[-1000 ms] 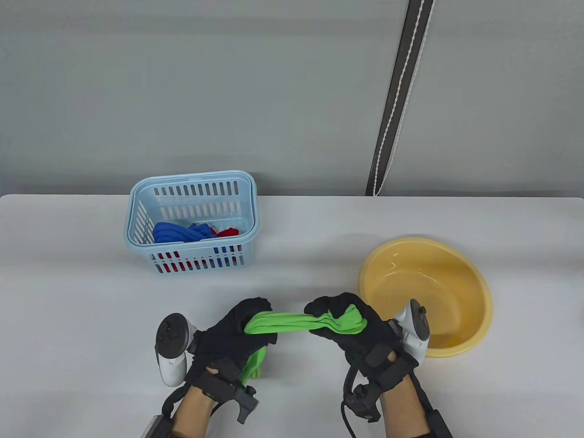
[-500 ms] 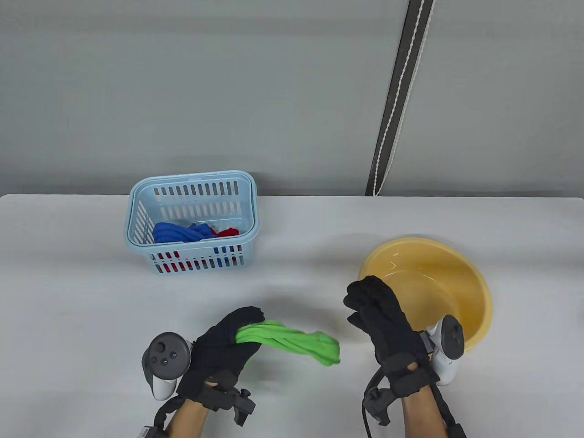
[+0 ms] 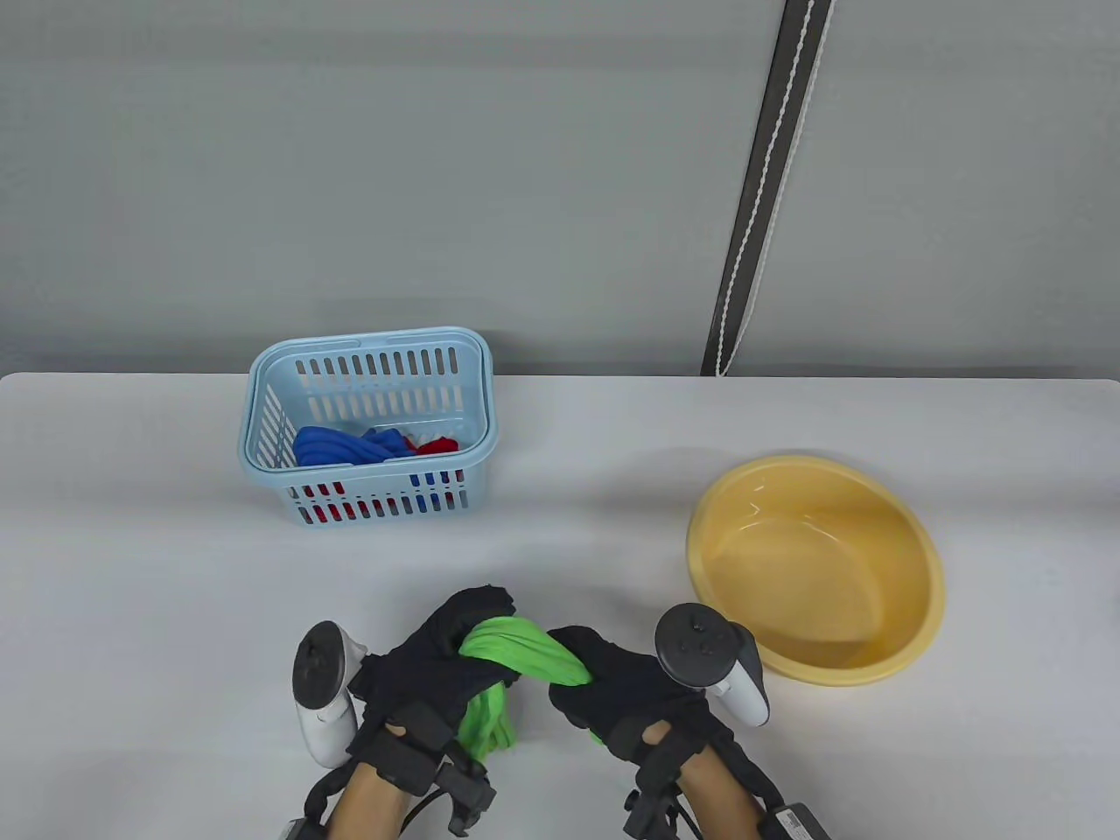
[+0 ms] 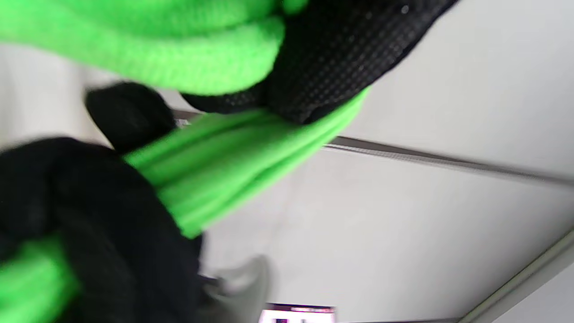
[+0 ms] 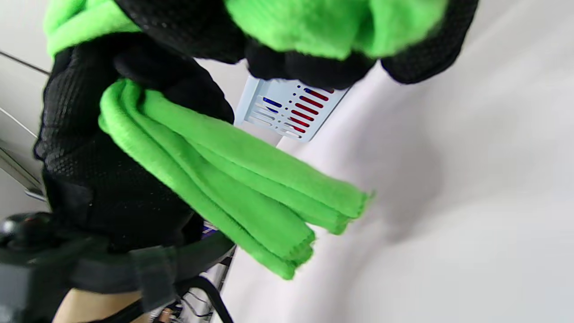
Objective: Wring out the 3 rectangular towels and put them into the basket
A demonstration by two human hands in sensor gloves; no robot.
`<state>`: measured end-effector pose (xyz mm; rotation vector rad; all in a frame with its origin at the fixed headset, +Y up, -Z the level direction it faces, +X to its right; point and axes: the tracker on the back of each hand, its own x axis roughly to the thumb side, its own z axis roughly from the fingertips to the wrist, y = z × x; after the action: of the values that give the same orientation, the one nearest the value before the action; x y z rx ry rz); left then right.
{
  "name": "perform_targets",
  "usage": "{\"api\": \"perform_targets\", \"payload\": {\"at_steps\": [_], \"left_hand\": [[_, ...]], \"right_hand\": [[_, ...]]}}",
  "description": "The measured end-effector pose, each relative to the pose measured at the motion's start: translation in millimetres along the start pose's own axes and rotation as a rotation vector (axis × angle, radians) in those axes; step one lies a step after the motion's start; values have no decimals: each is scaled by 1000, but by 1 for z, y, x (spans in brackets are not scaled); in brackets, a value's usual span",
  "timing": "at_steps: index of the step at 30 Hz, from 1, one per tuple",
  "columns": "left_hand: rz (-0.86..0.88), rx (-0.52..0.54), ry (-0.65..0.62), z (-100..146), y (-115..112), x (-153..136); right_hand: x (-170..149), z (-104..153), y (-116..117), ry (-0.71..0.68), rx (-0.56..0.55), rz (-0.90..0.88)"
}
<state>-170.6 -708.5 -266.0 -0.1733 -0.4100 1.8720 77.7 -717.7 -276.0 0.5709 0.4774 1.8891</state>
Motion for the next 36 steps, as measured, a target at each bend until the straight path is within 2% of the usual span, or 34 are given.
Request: {"api": "perform_targets", "payload": {"at_steps": [5,9,12,17,22,25,27,29,32,36], "left_hand": [[246,47,-5,-1,-3,-12],[313,64,-31,0,-6,-16],[280,58,-44,-1,-9,-14],[293,56,-56,-2,-8,-12],[159,65,-82,-3,2,-5],[10,89,-102,-1,14,3],[-208,77,-128,0,19,11],[-480,67,-135,1,21,19],[-727,78,-152,3,11,22],[-1096,11,-246,4,-8,23]], "right_hand": [[-6,-13,15,16,110,-161],[4,-21,27,48,160,9],[3,-22,31,45,118,-34],[3,-15,28,-10,131,-43],[-1,-12,27,1,51,-57],[0,-10,25,32,51,32],[0,-10,23,48,23,154],[-1,-6,20,78,-55,293],[0,-2,13,150,-185,418],[-3,-1,1,223,-181,460]]}}
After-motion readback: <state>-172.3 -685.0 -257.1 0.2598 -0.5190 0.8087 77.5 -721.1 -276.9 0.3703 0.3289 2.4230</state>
